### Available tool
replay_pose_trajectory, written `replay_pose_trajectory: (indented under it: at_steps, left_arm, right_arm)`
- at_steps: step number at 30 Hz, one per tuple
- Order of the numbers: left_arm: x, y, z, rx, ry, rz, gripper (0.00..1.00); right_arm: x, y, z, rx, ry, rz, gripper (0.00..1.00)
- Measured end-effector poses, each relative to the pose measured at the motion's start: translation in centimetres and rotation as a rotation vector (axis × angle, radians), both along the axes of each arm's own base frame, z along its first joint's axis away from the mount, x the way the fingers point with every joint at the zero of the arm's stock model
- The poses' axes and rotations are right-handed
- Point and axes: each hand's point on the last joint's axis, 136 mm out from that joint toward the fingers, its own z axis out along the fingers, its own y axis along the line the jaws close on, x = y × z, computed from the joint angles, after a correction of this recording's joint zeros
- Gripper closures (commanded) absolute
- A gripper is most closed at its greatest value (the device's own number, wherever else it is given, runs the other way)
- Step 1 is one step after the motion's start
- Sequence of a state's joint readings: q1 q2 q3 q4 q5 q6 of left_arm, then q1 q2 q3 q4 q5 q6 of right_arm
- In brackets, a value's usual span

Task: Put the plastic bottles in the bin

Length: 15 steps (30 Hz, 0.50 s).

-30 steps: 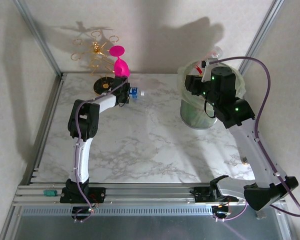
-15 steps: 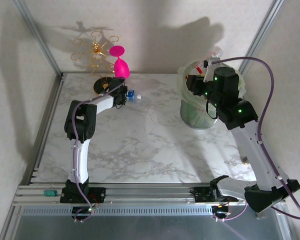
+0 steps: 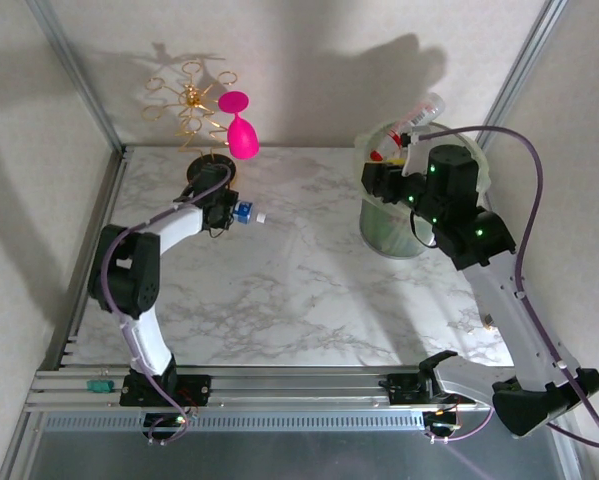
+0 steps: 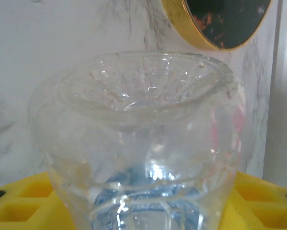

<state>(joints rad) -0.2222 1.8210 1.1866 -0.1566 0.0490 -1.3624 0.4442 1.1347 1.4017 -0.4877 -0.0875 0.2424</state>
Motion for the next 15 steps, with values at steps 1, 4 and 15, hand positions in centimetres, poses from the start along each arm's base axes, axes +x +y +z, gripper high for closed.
replay_pose_trajectory:
  at_steps: [1, 4, 15]
  left_arm:
    - [-0.9, -0.2, 0.5, 0.001, -0.003, -0.018, 0.45]
    - [-3.5, -0.7, 1.7, 0.007, -0.011, -0.078, 0.46]
    - [-9.1, -4.7, 5.6, 0.047, -0.072, -0.367, 0.45]
  right_arm:
    - [-0.3, 0.4, -0.3, 0.011, 0.009, 0.024, 0.43]
    - [-0.7, 1.2, -0.2, 0.044, 0.013, 0.070, 0.40]
    - [-3.0, 3.3, 0.3, 0.126, -0.006, 0.227, 0.40]
